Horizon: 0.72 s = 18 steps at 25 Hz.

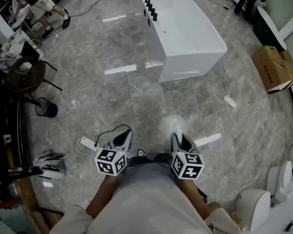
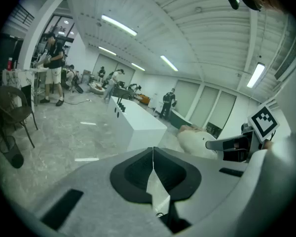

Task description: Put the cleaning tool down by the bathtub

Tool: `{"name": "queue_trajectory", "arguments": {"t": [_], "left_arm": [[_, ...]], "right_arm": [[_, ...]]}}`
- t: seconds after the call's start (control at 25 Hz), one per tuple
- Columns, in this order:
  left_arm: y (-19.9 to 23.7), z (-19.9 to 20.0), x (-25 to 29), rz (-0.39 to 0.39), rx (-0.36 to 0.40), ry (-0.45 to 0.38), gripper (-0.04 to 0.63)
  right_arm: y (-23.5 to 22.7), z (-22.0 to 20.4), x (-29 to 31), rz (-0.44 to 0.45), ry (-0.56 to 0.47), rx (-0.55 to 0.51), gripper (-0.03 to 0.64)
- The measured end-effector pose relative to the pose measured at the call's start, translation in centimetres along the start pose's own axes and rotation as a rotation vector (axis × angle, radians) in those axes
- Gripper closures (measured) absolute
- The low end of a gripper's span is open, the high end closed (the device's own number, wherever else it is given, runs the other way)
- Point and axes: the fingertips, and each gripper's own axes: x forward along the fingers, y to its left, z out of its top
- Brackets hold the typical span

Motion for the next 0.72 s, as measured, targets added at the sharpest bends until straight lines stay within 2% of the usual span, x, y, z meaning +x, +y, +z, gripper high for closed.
{"name": "queue_trajectory", "arguments": {"t": [0.28, 0.44, 0.64, 0.72], "left_arm": [[0.1, -0.9, -1.0, -0.03, -0.001, 0.012, 0.586], [-1.0, -2.2, -0.9, -0.054, -0.015, 0.037, 0.586], [-2.1, -3.0, -0.3, -0.067, 0.057, 0.074, 0.586], [-2.0, -3.0, 0.1, -0.072, 0.044, 0.077, 0.586]], "right_arm": [[2.2, -1.6, -0.9, 0.028, 0.019, -0.034, 0.535], [1.9, -2.2, -1.2, 0.031, 0.04, -0.027, 0.535], [1.3, -2.1, -0.6, 0.049, 0.051, -0.022, 0.534], [1.5, -2.0, 0.1, 0.064, 0.061, -0.015, 0.534]]}}
